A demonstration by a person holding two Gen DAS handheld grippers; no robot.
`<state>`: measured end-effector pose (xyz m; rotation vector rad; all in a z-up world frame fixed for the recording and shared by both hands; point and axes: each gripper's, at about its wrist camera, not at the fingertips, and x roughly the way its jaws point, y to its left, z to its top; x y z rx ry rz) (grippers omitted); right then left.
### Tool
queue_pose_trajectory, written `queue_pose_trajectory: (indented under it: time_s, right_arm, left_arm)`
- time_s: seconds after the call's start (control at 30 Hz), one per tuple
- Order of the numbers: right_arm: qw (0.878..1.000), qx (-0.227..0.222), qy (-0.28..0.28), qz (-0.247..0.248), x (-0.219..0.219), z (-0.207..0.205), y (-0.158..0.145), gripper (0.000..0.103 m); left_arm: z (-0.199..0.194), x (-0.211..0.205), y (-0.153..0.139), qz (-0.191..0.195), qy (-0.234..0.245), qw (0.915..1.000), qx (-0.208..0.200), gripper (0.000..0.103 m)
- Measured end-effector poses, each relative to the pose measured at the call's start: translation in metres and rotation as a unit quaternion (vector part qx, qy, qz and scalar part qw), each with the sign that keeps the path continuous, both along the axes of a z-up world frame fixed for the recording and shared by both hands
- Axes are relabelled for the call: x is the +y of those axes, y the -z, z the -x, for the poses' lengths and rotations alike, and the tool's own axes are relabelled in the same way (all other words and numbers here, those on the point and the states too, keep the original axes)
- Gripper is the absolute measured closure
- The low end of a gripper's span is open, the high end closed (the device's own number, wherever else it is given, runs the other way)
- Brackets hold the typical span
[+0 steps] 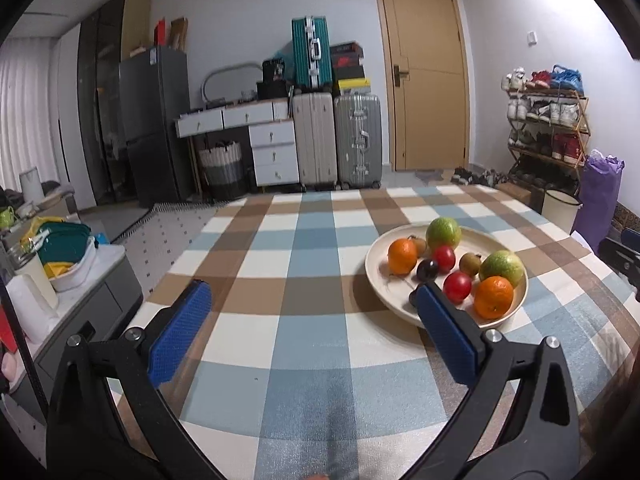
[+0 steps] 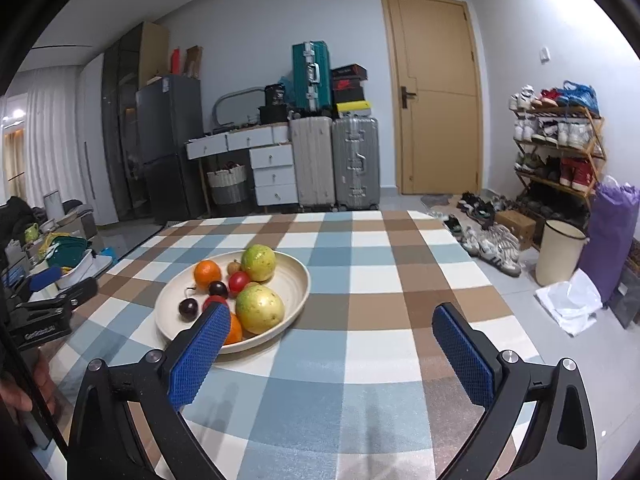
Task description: Organize fruits
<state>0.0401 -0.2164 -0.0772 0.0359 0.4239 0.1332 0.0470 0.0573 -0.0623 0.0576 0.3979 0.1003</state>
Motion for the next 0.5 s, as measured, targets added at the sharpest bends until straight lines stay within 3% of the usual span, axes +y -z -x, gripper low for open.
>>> queue_pose_trajectory:
  time_s: [0.1,0.5]
  right_arm:
    - [1.0,-0.012,0.005,-0.003,-0.002,0.005,-0.002,0.0]
    - [0.999,-0.033,0.002,0.017,0.006,0.009,-0.003,0.0]
  left_arm:
    - [0.007,-0.001,-0.003,-0.002,0.004,0.9998,-0.019,0.001]
    - [0.013,0.003,-0.007,0.01,-0.001,0.9998,-0.016,0.001]
